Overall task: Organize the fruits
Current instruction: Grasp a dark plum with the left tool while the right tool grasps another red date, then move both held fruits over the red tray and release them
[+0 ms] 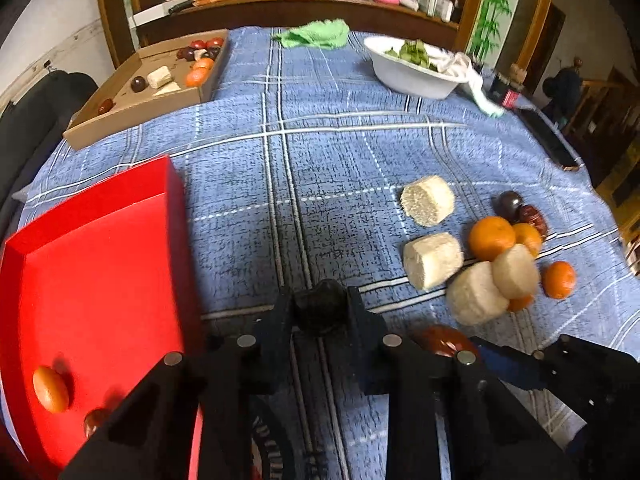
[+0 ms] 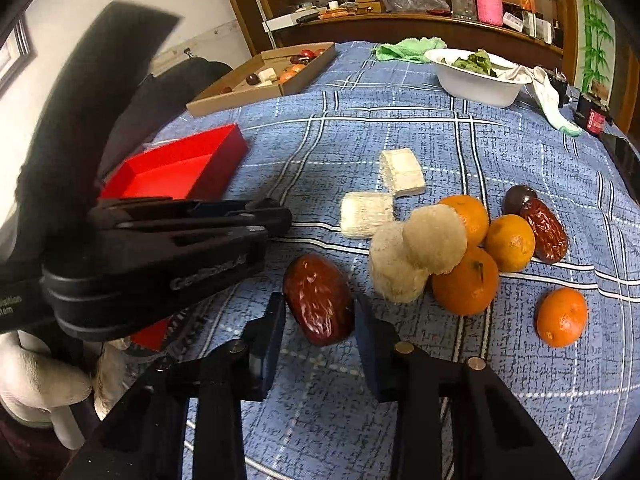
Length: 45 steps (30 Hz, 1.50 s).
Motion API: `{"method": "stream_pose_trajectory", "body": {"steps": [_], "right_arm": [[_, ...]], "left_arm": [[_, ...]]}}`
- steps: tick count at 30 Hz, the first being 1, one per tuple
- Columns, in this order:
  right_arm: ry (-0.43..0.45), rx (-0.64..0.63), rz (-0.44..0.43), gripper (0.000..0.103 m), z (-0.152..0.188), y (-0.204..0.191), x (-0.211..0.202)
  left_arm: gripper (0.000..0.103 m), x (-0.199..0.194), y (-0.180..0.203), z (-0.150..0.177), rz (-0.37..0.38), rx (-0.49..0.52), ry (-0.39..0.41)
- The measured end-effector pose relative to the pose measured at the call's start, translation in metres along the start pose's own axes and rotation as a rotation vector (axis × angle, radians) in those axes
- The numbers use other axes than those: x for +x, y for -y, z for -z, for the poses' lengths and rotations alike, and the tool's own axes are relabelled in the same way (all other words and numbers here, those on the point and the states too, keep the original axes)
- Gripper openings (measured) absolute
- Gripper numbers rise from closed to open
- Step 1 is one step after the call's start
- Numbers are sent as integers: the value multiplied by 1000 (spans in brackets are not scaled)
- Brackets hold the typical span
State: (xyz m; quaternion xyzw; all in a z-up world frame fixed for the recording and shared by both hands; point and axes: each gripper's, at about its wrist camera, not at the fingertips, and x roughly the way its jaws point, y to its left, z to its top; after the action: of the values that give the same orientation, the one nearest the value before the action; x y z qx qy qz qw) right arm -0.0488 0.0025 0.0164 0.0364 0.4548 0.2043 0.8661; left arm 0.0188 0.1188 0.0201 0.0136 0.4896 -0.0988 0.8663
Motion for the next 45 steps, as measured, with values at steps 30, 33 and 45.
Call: {"method": "stream_pose_trajectory", "body": {"steps": [30,33,45], "right_arm": [[43,-118,-194,34,-17,-105,-36],[10,-147,-194,34,-20,-121,-18],[-82,-123,-176,36,-40,-142,34]], "left_arm": [[27,-98,-172,108,-127,-503,169],[46,-101,-178,112,-97,-526,179],[65,-121,-200,118,-52,-589,245]]}}
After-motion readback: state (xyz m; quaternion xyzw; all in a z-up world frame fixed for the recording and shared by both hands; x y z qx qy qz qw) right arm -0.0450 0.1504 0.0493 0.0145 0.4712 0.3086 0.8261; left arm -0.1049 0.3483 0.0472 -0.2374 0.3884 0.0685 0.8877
